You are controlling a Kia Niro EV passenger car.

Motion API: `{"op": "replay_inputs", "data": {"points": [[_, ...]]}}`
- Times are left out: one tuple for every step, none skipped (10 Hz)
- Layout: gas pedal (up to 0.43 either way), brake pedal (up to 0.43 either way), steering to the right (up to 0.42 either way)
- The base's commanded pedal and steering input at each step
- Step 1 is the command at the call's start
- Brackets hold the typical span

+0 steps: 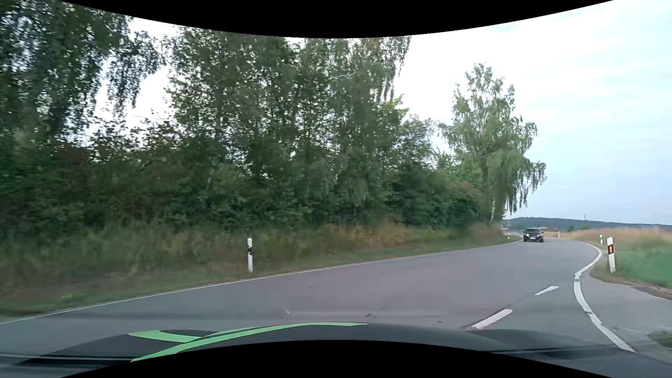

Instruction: Follow the waypoints while adhering to traffic rules and regulations

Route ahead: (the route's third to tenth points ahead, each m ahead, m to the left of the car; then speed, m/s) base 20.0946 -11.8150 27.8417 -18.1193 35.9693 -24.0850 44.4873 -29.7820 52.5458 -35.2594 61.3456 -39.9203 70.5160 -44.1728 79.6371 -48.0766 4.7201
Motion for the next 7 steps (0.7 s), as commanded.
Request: {"op": "replay_inputs", "data": {"points": [[0.157,0.000,0.342],[0.157,0.000,0.342],[0.157,0.000,0.342],[0.157,0.000,0.342],[0.157,0.000,0.340],[0.157,0.000,0.338],[0.157,0.000,0.335]]}}
